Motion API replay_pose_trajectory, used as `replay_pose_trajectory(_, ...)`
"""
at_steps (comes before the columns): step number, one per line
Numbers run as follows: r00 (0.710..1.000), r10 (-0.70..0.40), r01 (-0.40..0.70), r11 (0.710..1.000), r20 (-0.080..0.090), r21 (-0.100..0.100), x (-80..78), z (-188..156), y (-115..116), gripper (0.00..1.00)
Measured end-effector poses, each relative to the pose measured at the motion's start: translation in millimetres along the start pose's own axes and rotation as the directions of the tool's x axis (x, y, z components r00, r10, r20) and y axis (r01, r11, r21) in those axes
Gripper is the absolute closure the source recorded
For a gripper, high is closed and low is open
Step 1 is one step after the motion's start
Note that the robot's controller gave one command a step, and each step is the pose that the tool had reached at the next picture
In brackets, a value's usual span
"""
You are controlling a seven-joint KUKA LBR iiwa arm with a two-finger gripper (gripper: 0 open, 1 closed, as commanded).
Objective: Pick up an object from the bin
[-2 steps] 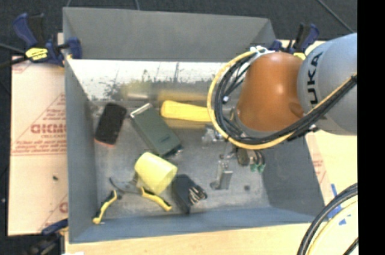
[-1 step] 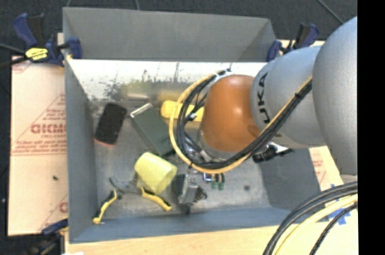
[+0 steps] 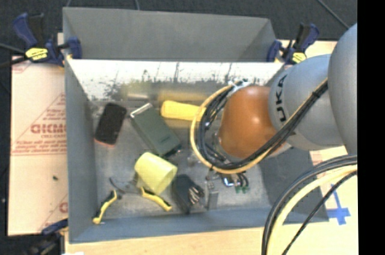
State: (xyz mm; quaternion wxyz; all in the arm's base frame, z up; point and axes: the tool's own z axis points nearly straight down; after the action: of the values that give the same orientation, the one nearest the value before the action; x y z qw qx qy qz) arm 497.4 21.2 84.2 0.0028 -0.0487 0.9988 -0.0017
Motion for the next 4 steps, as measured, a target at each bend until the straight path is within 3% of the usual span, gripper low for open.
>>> replay_pose_trajectory(1,0.987,0.159,-0.159,0.987,-0.002,-0.004,-8.8,-139,50,0.00)
replay_pose_trajectory(2,1.000,-0.017,0.017,1.000,0.001,-0.001,-4.4,-17,28,0.00)
replay_pose_trajectory(3,1.000,-0.007,0.007,1.000,-0.013,0.000,-3.5,-14,40,0.00)
replay_pose_trajectory(4,0.989,-0.151,0.151,0.989,-0.001,-0.001,-56.0,10,55,0.00)
